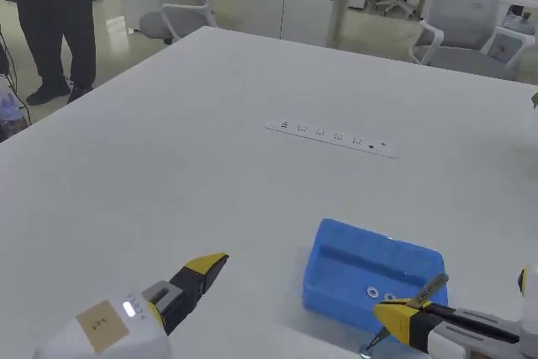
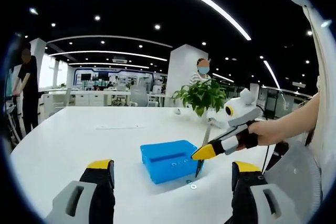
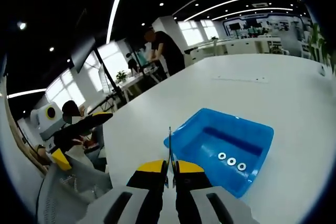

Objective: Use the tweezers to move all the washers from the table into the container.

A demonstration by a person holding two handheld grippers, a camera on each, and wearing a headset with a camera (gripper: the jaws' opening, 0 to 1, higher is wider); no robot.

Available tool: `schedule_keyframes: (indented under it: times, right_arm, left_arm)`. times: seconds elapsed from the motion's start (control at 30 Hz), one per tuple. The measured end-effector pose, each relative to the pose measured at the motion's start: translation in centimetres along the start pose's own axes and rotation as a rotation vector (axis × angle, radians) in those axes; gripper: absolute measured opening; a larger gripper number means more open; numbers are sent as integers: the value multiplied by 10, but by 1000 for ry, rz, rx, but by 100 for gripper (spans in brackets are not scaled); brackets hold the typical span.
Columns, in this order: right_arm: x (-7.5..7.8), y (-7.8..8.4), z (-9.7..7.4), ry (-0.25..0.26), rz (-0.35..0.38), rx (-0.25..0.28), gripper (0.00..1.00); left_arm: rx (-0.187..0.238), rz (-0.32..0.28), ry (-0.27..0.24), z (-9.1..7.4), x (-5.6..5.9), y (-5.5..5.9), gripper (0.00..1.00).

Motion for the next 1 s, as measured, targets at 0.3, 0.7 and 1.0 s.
schedule_keyframes:
  times: [0.3, 0.7, 1.0]
  right_arm:
    - [9, 22, 9, 10, -10, -48, 4]
    - [12, 30, 13, 19, -14, -68, 4]
    - [12, 32, 16, 11, -41, -72, 4]
  left_arm:
    - [0, 2, 1, 0, 0, 0, 94]
    - [-3, 2, 5, -1, 1, 0, 94]
    - [-5, 2, 5, 0, 1, 1, 94]
Point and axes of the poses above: the centre of the closed fingertips' face, and the gripper's own axes: z roughly forward along the fingers, x roughly to its right, y roughly out of its underside, the point moved 1 cm from there along -z, roughly backward along the fingers, and after that the axes turned 6 degrees about -z, right-handed, at the moved point
